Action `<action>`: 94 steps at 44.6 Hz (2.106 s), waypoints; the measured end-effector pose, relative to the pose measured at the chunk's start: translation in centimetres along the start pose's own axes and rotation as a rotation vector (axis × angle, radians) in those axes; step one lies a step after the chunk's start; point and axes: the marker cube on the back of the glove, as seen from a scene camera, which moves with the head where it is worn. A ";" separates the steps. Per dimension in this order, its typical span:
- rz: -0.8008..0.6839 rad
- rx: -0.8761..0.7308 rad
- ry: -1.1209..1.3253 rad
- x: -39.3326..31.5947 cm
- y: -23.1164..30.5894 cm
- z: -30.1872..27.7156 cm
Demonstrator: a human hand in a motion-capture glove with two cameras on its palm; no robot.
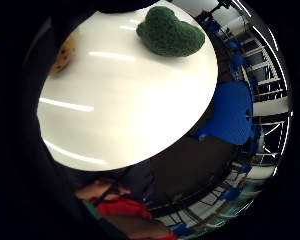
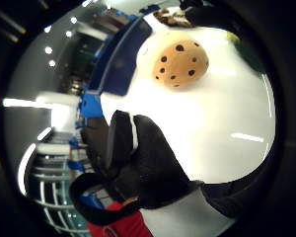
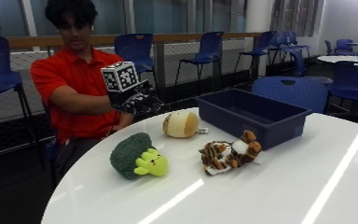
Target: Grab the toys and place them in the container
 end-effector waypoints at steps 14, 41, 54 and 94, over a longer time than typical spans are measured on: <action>-0.048 0.053 -0.010 -1.2 -1.5 0.5; -0.093 -0.035 0.018 -6.5 -10.1 3.4; -0.093 -0.081 0.064 -6.8 -12.5 4.6; -0.188 -0.128 0.155 -8.0 -14.0 6.9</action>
